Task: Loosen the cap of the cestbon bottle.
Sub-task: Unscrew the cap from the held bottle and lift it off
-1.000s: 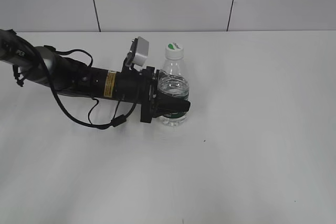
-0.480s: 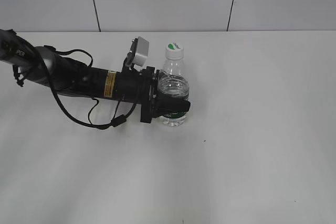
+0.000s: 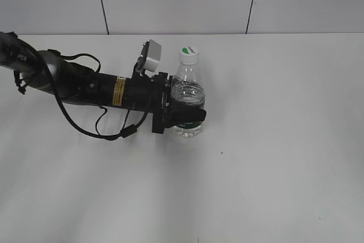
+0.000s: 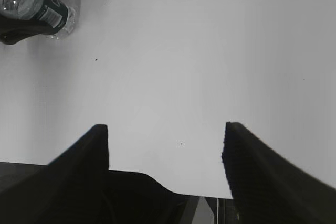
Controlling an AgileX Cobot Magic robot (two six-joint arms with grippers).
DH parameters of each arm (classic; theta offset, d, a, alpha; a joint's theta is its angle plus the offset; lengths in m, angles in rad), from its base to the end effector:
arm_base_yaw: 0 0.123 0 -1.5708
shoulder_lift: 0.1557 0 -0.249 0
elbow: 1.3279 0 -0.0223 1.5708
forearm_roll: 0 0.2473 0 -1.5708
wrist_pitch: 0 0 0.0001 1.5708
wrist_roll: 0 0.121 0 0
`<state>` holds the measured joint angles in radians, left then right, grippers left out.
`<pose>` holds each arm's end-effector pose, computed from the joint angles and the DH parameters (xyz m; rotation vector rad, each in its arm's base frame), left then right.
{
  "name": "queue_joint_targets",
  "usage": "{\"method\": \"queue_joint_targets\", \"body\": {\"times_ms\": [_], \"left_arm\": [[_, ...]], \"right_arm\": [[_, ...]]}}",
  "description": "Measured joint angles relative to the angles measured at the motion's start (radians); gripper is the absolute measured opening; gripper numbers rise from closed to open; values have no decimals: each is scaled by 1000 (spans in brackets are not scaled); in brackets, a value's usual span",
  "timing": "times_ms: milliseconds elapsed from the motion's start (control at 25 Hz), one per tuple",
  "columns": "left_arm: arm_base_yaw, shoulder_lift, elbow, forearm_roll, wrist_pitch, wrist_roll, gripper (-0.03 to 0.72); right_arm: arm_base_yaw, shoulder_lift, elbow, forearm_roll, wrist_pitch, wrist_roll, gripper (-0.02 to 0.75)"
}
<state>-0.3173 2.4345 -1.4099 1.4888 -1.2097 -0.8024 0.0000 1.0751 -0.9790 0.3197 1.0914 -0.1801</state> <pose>0.3537 -0.2348 0.0383 1.3286 1.4907 -1.2031 0.2193 0.0338 0.2754 -0.1312 2.6222 0.3638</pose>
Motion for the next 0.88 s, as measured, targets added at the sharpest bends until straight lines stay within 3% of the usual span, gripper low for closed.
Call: {"method": "queue_joint_targets", "body": {"times_ms": [360,880], "left_arm": [[0,0,0,0,0,0,402],[0,0,0,10,-2,57,402]], "right_arm": [[0,183,-62,17,-152,-39,502],[26,400,-452,66,105,76,503]]}}
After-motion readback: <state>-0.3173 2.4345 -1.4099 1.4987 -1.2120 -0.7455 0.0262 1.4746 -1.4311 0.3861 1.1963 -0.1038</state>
